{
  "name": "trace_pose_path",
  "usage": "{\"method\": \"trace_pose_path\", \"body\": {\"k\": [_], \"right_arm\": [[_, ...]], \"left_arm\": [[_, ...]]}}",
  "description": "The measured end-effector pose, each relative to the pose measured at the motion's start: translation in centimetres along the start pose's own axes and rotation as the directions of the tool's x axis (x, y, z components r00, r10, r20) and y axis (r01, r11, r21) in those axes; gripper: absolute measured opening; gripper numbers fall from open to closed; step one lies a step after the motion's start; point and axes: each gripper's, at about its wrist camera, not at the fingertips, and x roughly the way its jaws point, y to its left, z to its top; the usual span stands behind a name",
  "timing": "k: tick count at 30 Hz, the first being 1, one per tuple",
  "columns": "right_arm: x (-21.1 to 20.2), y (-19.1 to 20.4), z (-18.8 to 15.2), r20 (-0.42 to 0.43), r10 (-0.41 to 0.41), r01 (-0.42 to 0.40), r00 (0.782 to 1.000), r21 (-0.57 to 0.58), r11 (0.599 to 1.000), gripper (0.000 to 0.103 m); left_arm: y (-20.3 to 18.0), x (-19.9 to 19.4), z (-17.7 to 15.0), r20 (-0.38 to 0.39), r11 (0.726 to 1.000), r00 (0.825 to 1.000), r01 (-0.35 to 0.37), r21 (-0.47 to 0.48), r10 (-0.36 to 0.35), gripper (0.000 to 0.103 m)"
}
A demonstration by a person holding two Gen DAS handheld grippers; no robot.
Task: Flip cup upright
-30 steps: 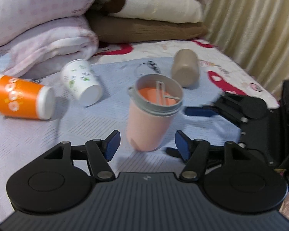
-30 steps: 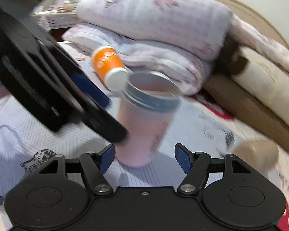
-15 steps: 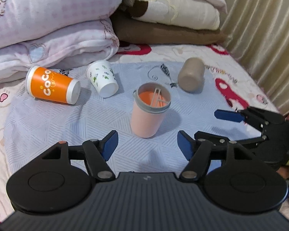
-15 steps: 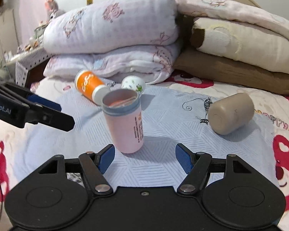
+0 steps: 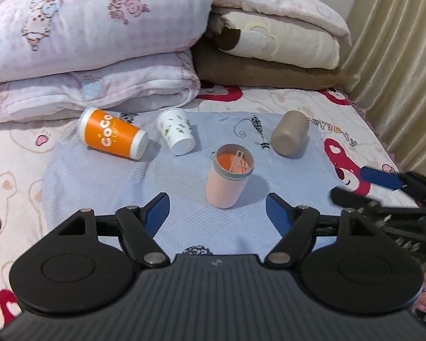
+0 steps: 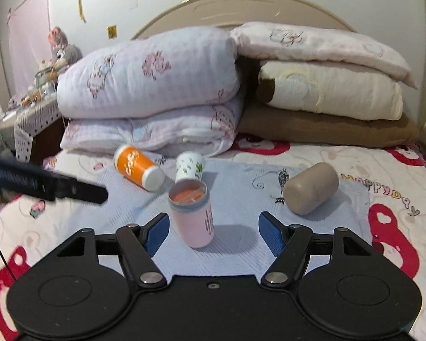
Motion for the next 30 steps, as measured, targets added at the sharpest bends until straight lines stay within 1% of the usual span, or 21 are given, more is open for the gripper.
{"method": "trace_pose_path", "body": {"k": [3, 4, 5, 8, 9, 10, 11, 14, 16, 17, 19, 20, 23, 28, 30], "right_arm": [[-1.6, 0.4, 0.8, -0.001, -0.042, 0.042, 0.999, 0.006, 0.999, 0.075], [-2.0, 0.5, 1.0, -0.011, -0.057, 0.057, 0.998, 0.013, 0.998, 0.076], [-2.4, 0.5, 1.2, -0.021, -0.064, 0.065, 0.998, 0.022, 0.998, 0.077], [-3.7, 0.7, 1.4, -0.034, -0.087, 0.088, 0.996, 0.033, 0.996, 0.083], [-4.0, 0.8, 1.4, -0.033, -0.097, 0.097, 0.995, 0.026, 0.995, 0.087], [-4.3, 1.1, 1.5, -0.035, -0.108, 0.108, 0.994, 0.009, 0.994, 0.089], [-4.7, 1.3, 1.5, -0.034, -0.121, 0.121, 0.992, -0.002, 0.993, 0.09], [-5.8, 1.5, 1.6, -0.037, -0.147, 0.147, 0.989, 0.013, 0.989, 0.095], [-6.2, 1.7, 1.7, -0.061, -0.173, 0.174, 0.983, 0.021, 0.984, 0.099], [-6.3, 1.9, 1.8, -0.073, -0.191, 0.193, 0.979, 0.024, 0.981, 0.099], [-6.3, 2.1, 1.8, -0.106, -0.229, 0.233, 0.968, 0.029, 0.972, 0.1], [-6.4, 2.1, 1.8, -0.117, -0.234, 0.239, 0.965, 0.029, 0.971, 0.1], [-6.7, 2.2, 1.4, -0.129, -0.214, 0.22, 0.968, 0.036, 0.975, 0.1], [-6.8, 2.4, 1.1, -0.164, -0.211, 0.224, 0.964, 0.062, 0.973, 0.1], [-6.8, 2.5, 1.0, -0.167, -0.215, 0.229, 0.962, 0.069, 0.971, 0.1]], "left_arm": [[0.2, -1.0, -0.5, 0.005, 0.999, 0.999, -0.034, -0.02, 0.034, 0.08], [0.3, -1.3, -0.6, 0.006, 0.999, 0.999, -0.043, -0.024, 0.043, 0.082], [0.3, -1.5, -0.7, 0.004, 0.998, 0.999, -0.054, -0.029, 0.054, 0.085], [0.4, -2.4, -1.2, -0.021, 0.995, 0.996, -0.084, -0.052, 0.083, 0.09], [0.3, -2.8, -1.3, -0.027, 0.993, 0.995, -0.102, -0.055, 0.1, 0.091], [0.3, -3.2, -1.4, -0.027, 0.992, 0.993, -0.116, -0.056, 0.114, 0.093], [0.3, -3.6, -1.5, -0.024, 0.99, 0.992, -0.128, -0.059, 0.127, 0.095], [0.4, -4.8, -1.6, -0.022, 0.985, 0.987, -0.157, -0.065, 0.156, 0.097], [0.3, -5.5, -1.6, -0.027, 0.983, 0.985, -0.174, -0.063, 0.173, 0.099], [0.2, -5.8, -1.7, -0.033, 0.981, 0.983, -0.185, -0.062, 0.183, 0.101], [0.1, -6.2, -1.7, -0.042, 0.977, 0.979, -0.202, -0.062, 0.2, 0.101], [0.0, -6.5, -1.8, -0.049, 0.975, 0.977, -0.211, -0.066, 0.208, 0.101], [-0.4, -7.1, -2.2, -0.063, 0.977, 0.978, -0.205, -0.062, 0.201, 0.101], [-0.8, -7.7, -2.9, -0.089, 0.985, 0.983, -0.165, -0.055, 0.16, 0.101], [-0.8, -7.8, -3.1, -0.094, 0.984, 0.983, -0.166, -0.056, 0.16, 0.101]]}}
